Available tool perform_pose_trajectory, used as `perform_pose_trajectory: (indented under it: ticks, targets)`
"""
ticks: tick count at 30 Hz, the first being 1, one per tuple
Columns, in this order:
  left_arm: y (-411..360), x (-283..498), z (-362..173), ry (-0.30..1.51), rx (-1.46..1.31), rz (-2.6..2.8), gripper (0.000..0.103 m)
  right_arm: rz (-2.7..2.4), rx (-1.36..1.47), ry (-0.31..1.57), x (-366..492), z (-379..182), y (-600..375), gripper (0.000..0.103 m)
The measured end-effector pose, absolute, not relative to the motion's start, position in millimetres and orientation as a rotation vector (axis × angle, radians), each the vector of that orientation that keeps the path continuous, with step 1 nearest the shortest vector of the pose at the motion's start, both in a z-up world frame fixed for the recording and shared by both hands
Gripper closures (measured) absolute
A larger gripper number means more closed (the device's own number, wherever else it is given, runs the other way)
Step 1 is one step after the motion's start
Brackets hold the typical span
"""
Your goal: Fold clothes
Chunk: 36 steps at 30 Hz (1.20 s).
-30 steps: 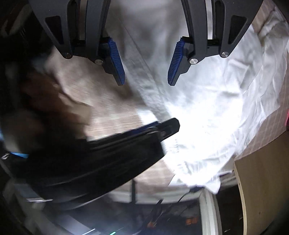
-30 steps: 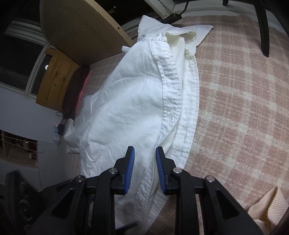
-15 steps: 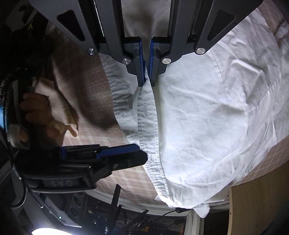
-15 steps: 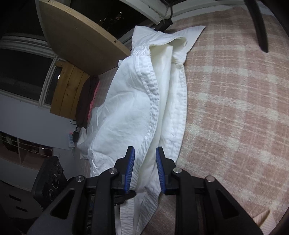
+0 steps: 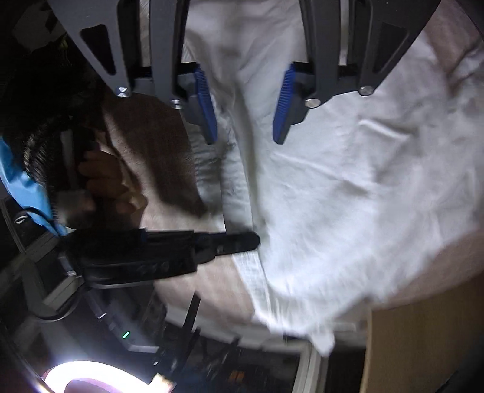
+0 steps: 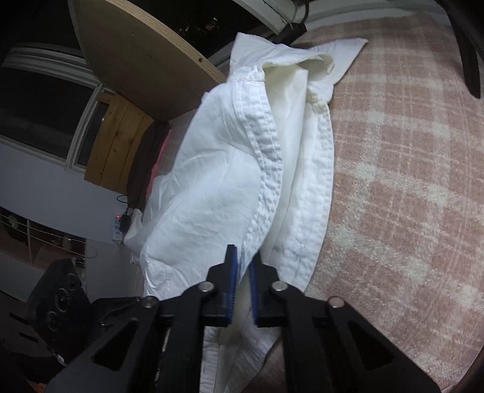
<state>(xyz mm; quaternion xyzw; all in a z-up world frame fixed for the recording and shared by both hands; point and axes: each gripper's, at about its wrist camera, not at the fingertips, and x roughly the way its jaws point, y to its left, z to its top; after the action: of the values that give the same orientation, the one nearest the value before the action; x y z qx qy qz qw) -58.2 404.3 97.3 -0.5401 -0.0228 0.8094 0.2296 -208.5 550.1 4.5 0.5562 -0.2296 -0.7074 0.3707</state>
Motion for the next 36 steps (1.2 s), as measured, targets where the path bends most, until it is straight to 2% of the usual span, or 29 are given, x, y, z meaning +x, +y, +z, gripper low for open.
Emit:
perform_pose_trajectory:
  ticks: [4, 9, 15, 16, 18, 22, 24, 27, 31, 33, 35, 36]
  targets:
    - [393.2, -47.8, 96.7, -0.081, -1.473, 2.197, 0.063, -1.873, 1.366, -0.555, -202.6, 23.2, 550.0, 0.101]
    - [414.5, -44.4, 87.6, -0.105, -1.433, 2.127, 0.063, -1.963, 1.367, -0.474, -198.4, 40.1, 550.8, 0.101]
    - [464.8, -34.1, 64.2, 0.055, -1.394, 2.032, 0.063, -2.092, 1.441, -0.217, -195.5, 32.7, 536.1, 0.100]
    - [467.0, -30.6, 65.2, 0.086, -1.366, 2.046, 0.062, -2.083, 1.469, -0.214, -198.0, 29.6, 535.6, 0.100]
    - [469.7, -27.3, 69.0, 0.092, -1.351, 2.028, 0.063, -2.079, 1.500, -0.243, -203.1, 29.5, 540.5, 0.092]
    - [474.5, -22.6, 70.6, 0.135, -1.330, 1.998, 0.060, -2.147, 1.412, -0.414, -223.7, 46.6, 572.8, 0.092]
    - [474.6, -21.5, 69.5, 0.157, -1.328, 1.987, 0.055, -2.121, 1.370, -0.478, -238.0, 51.4, 571.5, 0.088]
    - [476.1, -24.6, 69.0, 0.129, -1.334, 1.979, 0.054, -2.144, 1.335, -0.411, -262.3, 49.2, 557.7, 0.082]
    - [478.2, -27.7, 68.4, 0.115, -1.331, 1.967, 0.054, -2.107, 1.353, -0.364, -286.0, 33.4, 539.2, 0.080]
    - [477.7, -26.8, 68.3, 0.125, -1.321, 1.970, 0.052, -2.089, 1.356, -0.369, -293.6, 26.8, 536.1, 0.071]
    - [479.0, -24.9, 67.1, 0.138, -1.310, 1.972, 0.052, -2.067, 1.360, -0.415, -301.9, 18.7, 535.2, 0.071]
    - [479.2, -22.8, 64.3, 0.137, -1.306, 1.971, 0.052, -2.051, 1.349, -0.448, -303.0, 16.9, 536.2, 0.079]
